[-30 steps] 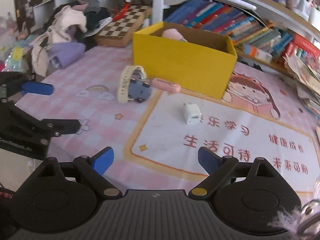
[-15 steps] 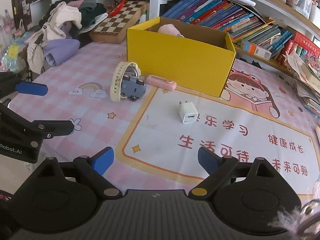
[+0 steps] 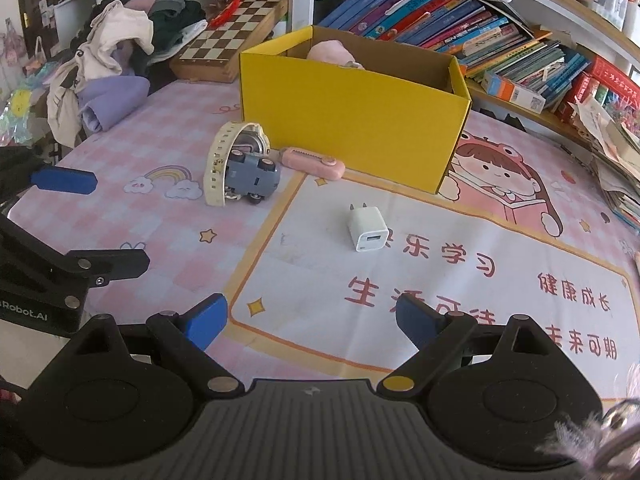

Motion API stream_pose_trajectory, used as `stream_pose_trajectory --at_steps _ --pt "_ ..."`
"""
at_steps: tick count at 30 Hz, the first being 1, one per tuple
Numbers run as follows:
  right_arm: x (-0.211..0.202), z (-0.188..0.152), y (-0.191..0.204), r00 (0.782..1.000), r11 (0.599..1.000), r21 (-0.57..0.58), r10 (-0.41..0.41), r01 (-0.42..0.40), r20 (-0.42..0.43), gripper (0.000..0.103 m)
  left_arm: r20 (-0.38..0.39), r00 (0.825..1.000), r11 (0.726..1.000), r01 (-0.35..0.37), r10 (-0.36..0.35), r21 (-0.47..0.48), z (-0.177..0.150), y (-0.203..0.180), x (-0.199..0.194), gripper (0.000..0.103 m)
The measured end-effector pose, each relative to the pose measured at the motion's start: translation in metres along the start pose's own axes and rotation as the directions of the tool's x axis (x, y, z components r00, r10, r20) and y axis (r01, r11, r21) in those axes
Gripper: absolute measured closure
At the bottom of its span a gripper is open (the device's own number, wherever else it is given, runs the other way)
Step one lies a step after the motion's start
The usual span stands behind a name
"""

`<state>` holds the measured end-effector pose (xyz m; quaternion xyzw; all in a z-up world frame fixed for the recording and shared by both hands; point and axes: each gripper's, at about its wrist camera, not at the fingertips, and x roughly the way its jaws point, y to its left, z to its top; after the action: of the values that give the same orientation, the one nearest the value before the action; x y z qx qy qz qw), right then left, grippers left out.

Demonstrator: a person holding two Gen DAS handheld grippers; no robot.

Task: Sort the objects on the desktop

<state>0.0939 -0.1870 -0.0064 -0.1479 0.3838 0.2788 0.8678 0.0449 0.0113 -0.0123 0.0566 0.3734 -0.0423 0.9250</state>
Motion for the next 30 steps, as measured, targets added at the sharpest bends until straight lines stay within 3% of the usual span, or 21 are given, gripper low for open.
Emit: stream_pose_trajectory --at_steps 16,24,30 --pt "0.025 0.020 -0.022 0.999 1.000 0.012 0.003 -0.003 -0.032 0.016 -0.020 1.000 1.000 -0.008 0.008 -0.013 0.015 0.001 0.020 0.006" --pt "0.050 0.035 -0.035 0.997 1.000 0.000 0.012 -0.012 -0.082 0.046 -0.025 0.999 0.999 -0.033 0.032 -0.039 0.025 0.005 0.029 0.006" --pt "0.069 0.046 -0.043 0.994 0.999 -0.019 0.029 -0.031 -0.106 0.051 -0.036 0.998 0.997 -0.052 0.050 -0.059 0.030 0.006 0.037 0.006"
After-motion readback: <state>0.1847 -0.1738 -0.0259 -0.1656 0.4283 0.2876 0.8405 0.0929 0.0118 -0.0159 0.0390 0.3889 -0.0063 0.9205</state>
